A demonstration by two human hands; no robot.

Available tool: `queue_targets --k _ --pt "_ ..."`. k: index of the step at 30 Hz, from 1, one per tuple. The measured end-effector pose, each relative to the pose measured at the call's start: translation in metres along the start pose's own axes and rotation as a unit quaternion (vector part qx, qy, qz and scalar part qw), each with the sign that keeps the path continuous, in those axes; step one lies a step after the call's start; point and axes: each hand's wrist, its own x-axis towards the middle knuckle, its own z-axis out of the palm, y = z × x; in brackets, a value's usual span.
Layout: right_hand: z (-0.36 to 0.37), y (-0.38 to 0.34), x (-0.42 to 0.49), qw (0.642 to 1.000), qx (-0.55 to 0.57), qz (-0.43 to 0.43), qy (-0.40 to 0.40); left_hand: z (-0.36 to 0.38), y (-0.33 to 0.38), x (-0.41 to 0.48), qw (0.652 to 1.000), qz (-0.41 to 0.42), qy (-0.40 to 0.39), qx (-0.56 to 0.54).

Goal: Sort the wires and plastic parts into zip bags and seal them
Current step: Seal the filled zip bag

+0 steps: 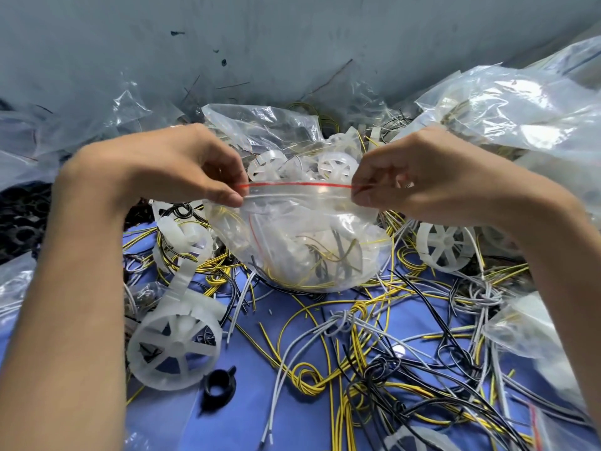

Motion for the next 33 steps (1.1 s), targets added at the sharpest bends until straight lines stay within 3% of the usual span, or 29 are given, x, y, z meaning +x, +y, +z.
queue_targets --k 6,16,22,33 --pt "-0.002 0.003 0.001 1.0 -0.002 0.024 0.009 -0.005 -0.007 -0.007 0.999 0.004 0.012 -0.029" --pt "-0.002 -0.001 -0.002 0.999 0.019 -0.025 0.008 -0.006 -0.002 -0.009 1.0 0.003 -0.005 -0.022" --pt "0.001 -0.006 -0.002 0.998 0.021 -0.055 0.005 0.001 0.009 -0.005 0.996 0.042 -0.018 -0.08" --pt "0.004 -0.008 0.0 0.998 0.012 -0.064 -0.003 0.004 0.017 0.0 0.994 0.088 -0.008 -0.061"
